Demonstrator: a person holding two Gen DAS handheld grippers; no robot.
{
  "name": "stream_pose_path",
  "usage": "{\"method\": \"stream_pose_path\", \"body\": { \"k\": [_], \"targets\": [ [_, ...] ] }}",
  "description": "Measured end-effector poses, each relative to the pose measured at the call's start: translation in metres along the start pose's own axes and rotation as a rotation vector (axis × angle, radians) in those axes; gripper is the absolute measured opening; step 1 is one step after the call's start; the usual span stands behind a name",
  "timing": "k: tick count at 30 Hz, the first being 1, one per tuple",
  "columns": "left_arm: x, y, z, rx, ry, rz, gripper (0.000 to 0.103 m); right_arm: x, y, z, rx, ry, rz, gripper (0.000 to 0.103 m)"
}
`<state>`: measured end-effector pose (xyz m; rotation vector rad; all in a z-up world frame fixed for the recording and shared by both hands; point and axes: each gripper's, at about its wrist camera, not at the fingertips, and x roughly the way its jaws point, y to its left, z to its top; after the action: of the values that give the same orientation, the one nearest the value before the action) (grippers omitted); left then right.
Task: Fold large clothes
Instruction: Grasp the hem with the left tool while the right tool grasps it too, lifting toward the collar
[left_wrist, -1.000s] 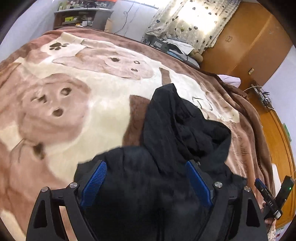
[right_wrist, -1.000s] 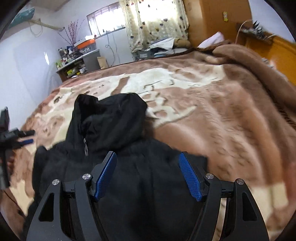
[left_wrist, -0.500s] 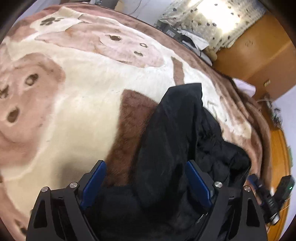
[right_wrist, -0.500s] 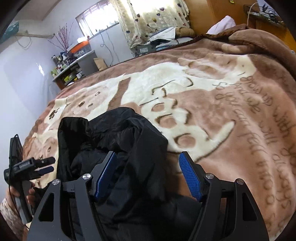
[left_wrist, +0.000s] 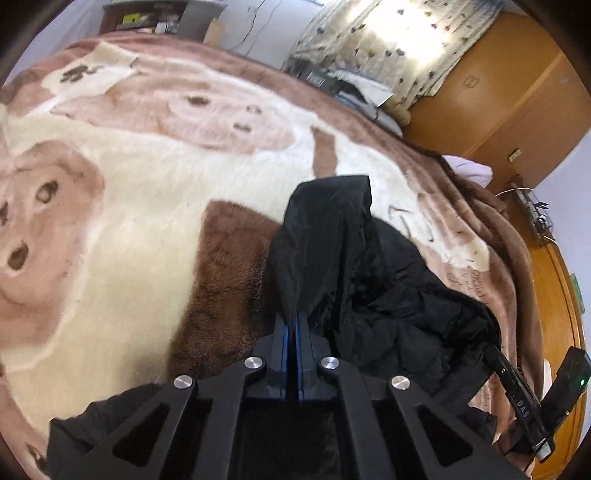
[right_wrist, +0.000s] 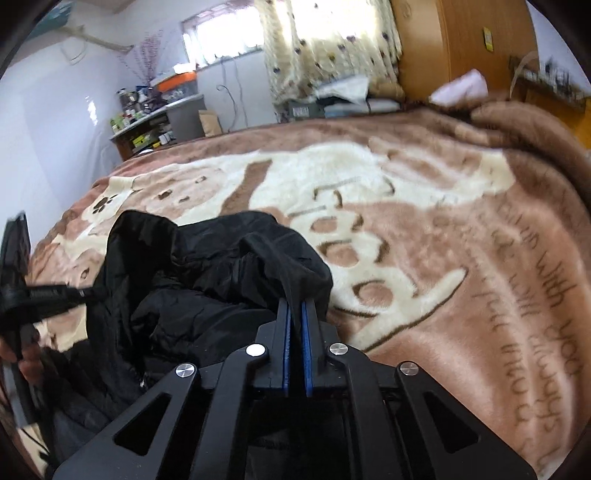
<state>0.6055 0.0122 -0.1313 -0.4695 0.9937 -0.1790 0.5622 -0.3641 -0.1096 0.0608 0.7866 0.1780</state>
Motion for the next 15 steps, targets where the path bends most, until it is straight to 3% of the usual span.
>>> {"method": "stream_pose_path", "body": {
  "k": [10, 13, 15],
  "targets": [
    [-0.062, -0.001, -0.030, -0.011, -0.084, -0.130, 0.002, -0.066, 0.023, -0.022, -0.109, -0.129, -0.021, 0.001],
    [-0.082, 0.002, -0.051, 0.032, -0.116, -0.147, 0.002, -0.090, 0.028, -0.041, -0.132, -0.165, -0.011, 0.000],
    [-0.089, 0.011, -0.065, 0.007, -0.111, -0.155, 0.002, -0.102, 0.028, -0.060, -0.144, -0.166, -0.014, 0.000]
  ]
}}
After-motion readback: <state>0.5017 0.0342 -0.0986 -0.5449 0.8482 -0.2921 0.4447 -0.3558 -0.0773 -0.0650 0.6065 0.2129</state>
